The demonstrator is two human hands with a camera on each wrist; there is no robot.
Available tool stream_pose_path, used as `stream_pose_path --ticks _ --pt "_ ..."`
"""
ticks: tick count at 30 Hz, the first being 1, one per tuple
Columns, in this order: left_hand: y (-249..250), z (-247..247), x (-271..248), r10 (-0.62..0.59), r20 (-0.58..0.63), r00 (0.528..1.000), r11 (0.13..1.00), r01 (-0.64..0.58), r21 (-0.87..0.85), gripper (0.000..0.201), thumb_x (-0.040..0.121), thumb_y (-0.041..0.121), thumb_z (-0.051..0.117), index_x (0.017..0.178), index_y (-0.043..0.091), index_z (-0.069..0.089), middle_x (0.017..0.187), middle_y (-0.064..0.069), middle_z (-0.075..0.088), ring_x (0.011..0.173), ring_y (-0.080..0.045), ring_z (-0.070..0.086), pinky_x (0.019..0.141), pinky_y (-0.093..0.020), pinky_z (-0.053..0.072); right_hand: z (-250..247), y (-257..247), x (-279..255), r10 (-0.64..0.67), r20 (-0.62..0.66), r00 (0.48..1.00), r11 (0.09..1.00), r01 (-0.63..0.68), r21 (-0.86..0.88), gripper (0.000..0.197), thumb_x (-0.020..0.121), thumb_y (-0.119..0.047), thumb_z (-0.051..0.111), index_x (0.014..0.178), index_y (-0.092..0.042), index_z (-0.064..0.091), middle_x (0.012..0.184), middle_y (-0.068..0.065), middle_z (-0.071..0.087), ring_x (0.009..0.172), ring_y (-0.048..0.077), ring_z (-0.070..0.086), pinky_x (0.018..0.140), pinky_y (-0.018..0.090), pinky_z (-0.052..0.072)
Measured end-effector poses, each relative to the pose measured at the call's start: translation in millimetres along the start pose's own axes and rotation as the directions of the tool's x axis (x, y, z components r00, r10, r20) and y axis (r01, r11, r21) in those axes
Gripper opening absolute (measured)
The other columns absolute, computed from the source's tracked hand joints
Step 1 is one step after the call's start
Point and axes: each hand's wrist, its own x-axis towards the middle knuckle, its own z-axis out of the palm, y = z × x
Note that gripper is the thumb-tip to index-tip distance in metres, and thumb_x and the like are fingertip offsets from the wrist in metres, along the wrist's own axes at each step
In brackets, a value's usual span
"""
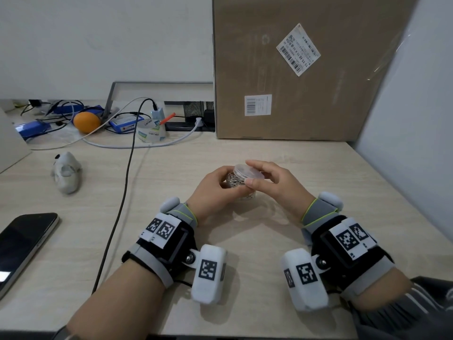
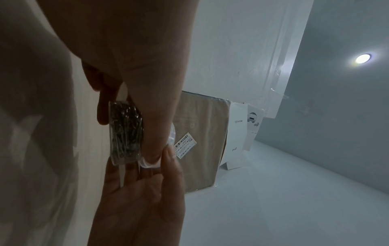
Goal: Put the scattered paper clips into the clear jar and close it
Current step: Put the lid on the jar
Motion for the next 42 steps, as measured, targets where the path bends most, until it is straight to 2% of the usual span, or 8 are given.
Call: stream_pose_path --ticks 6,11,15,19,30,32,35,42 --pt "1 2 -1 -0.023 0.055 0.998 1.0 0.023 0.007 0.044 0.07 0.027 0.078 0.11 0.012 0.067 0.103 -0.01 0.073 0.095 -0.024 0.069 0.087 -0.037 0.056 -4 -6 -2 0.053 0.133 0.99 0.996 -0.061 0.059 0.052 0.07 -0.028 0.066 0.12 -0.017 0.058 0.12 0.004 0.063 0.109 0.014 0.06 0.092 0.026 0.05" --pt "1 2 -1 -0.031 0.063 0.998 0.998 0.027 0.061 0.033 0.075 0.019 0.079 0.105 0.012 0.068 0.088 -0.001 0.071 0.077 -0.006 0.063 0.072 -0.024 0.054 -10 -6 -2 0.099 0.194 0.976 0.989 -0.118 0.092 0.056 0.068 -0.023 0.069 0.122 -0.013 0.057 0.12 0.01 0.064 0.106 0.016 0.063 0.094 0.026 0.05" --pt "0 -1 -1 -0.022 0.083 0.996 0.991 0.01 0.134 0.042 0.069 0.02 0.079 0.109 0.015 0.066 0.096 -0.002 0.072 0.083 -0.008 0.065 0.077 -0.027 0.055 -11 -5 -1 0.138 0.225 0.965 0.987 -0.153 0.051 0.059 0.065 -0.02 0.073 0.121 -0.014 0.057 0.117 0.01 0.066 0.107 0.021 0.064 0.096 0.031 0.05" --pt "-2 -1 0 -0.029 0.095 0.995 0.978 0.009 0.207 0.049 0.064 0.024 0.079 0.111 0.017 0.066 0.099 -0.003 0.072 0.086 -0.012 0.065 0.084 -0.036 0.054 -12 -4 -2 0.157 0.213 0.964 0.987 -0.162 0.006 0.052 0.063 -0.019 0.076 0.113 -0.02 0.062 0.117 0.008 0.064 0.107 0.02 0.064 0.095 0.031 0.05" --pt "2 1 -2 -0.055 0.119 0.991 0.974 0.027 0.224 0.052 0.069 0.018 0.083 0.117 0.017 0.062 0.105 -0.002 0.071 0.091 -0.01 0.066 0.088 -0.032 0.054 -9 -7 -4 0.149 0.133 0.98 0.987 -0.139 -0.083 0.043 0.071 -0.014 0.077 0.111 -0.018 0.063 0.105 0.0 0.065 0.091 0.005 0.062 0.078 0.012 0.049" --pt "1 0 -1 -0.055 0.11 0.992 0.97 0.028 0.24 0.05 0.069 0.02 0.083 0.115 0.018 0.063 0.103 -0.001 0.072 0.09 -0.011 0.066 0.087 -0.033 0.054 -9 -7 -4 0.156 0.125 0.98 0.986 -0.146 -0.087 0.04 0.071 -0.019 0.078 0.108 -0.02 0.064 0.096 -0.005 0.065 0.084 0.005 0.062 0.072 0.013 0.05" --pt "1 0 -1 -0.05 0.097 0.994 0.965 0.024 0.26 0.046 0.068 0.024 0.083 0.11 0.019 0.065 0.099 -0.001 0.072 0.085 -0.009 0.064 0.084 -0.035 0.054 -7 -6 -3 0.207 0.074 0.976 0.971 -0.195 -0.135 0.038 0.068 -0.035 0.079 0.102 -0.024 0.065 0.086 -0.007 0.065 0.073 0.008 0.06 0.063 0.029 0.05" --pt "1 2 -1 -0.019 0.067 0.998 0.977 0.004 0.211 0.039 0.071 0.023 0.079 0.108 0.02 0.065 0.1 -0.002 0.072 0.089 -0.013 0.067 0.083 -0.035 0.056 -2 -1 -1 0.18 -0.087 0.98 0.947 -0.197 -0.253 0.054 0.062 -0.06 0.072 0.088 -0.014 0.061 0.077 -0.001 0.068 0.068 0.011 0.062 0.049 0.019 0.04"
